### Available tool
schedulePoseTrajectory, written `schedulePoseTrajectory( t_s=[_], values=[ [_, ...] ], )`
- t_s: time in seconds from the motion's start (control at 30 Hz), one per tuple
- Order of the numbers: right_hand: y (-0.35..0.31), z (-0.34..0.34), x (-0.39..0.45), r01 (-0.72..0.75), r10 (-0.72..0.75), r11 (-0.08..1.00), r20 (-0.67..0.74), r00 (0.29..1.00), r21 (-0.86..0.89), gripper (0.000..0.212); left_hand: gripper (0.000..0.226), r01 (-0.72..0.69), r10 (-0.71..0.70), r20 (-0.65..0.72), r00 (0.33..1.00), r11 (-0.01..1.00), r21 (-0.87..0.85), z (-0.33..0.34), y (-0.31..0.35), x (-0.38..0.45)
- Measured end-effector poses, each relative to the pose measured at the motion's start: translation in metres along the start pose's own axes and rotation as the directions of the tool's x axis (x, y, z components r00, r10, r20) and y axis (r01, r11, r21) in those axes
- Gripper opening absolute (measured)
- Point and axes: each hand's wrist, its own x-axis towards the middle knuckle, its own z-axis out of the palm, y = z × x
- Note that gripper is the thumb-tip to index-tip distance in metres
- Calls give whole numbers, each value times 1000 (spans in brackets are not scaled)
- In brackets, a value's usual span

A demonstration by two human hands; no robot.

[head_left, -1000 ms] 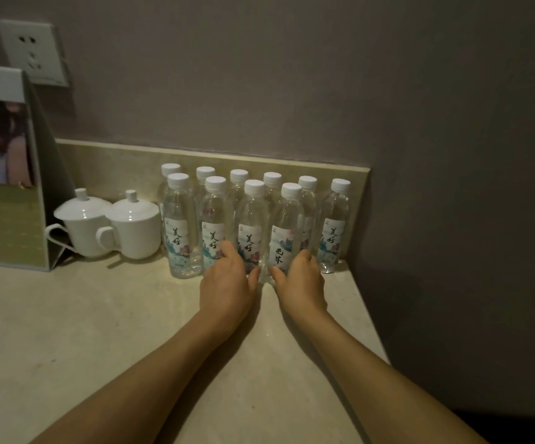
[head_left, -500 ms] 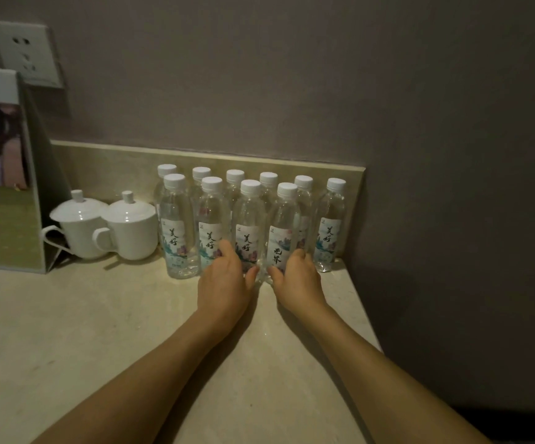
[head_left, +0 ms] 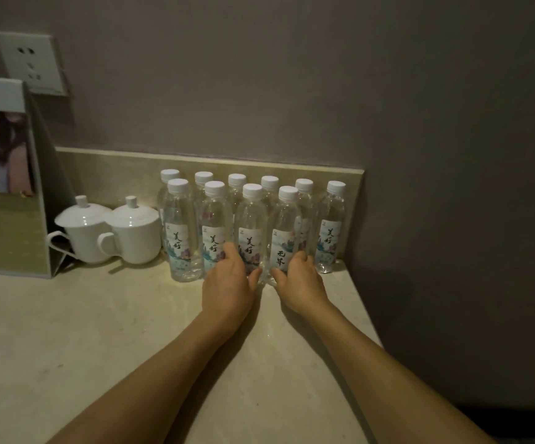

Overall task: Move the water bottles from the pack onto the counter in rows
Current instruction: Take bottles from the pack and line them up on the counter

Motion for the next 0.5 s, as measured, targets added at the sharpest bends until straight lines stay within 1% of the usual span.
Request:
schedulePoseTrajectory(
  t_s=[0.1,0.23,0.37,0.5],
  values=[
    [1,1,1,-29,28,999,24,999,36,56,44,1,-1,2,1000,1000,3,-2,1,0],
    [7,6,6,-31,26,992,45,999,120,51,38,-54,55,8,998,998,-18,-2,-5,-4],
    [15,15,13,-26,22,989,29,999,148,46,34,-43,44,18,999,996,-72,-6,-3,-6],
    [5,10,-1,-55,61,985,-33,998,165,53,36,-13,18,36,999,991,-136,-9,0,-8]
  ],
)
